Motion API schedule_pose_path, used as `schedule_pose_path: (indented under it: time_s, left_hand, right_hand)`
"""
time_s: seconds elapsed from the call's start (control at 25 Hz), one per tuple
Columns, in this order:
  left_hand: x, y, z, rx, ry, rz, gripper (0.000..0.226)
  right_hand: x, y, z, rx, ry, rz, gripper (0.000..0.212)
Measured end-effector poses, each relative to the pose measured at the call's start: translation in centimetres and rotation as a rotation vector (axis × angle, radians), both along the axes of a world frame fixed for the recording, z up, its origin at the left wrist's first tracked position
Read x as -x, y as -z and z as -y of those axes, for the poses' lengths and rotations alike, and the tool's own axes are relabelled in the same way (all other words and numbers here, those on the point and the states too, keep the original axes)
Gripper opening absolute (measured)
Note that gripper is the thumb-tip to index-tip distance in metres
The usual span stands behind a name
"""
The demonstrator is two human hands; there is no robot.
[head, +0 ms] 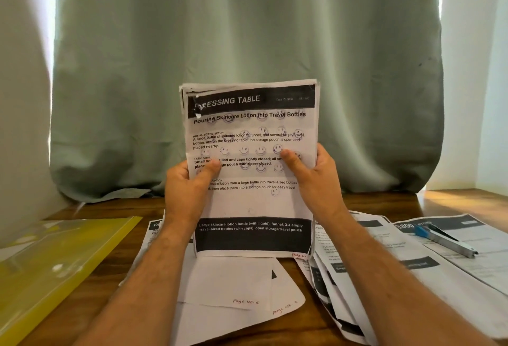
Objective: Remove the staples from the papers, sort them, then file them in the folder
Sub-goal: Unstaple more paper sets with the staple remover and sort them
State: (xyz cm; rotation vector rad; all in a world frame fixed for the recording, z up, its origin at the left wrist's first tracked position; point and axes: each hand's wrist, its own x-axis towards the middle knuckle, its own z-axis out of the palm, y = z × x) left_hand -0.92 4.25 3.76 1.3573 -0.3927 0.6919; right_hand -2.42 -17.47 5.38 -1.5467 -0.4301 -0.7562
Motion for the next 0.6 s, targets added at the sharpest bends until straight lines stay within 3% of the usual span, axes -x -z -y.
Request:
schedule_pose_path:
  time_s: [0.16, 0.6]
  left_hand:
    - [-0.6, 0.5, 0.3, -0.069, 0.030, -0.102, 0.019]
    - [0.4, 0.0, 0.9, -0.053, 0.111, -0.132, 0.011]
  right_hand:
    - [-0.5, 0.6, 0.2, 0.064, 0.010, -0.081, 0.038]
    - [-0.3, 0.5, 0.0, 0.088, 0.027, -0.078, 0.035]
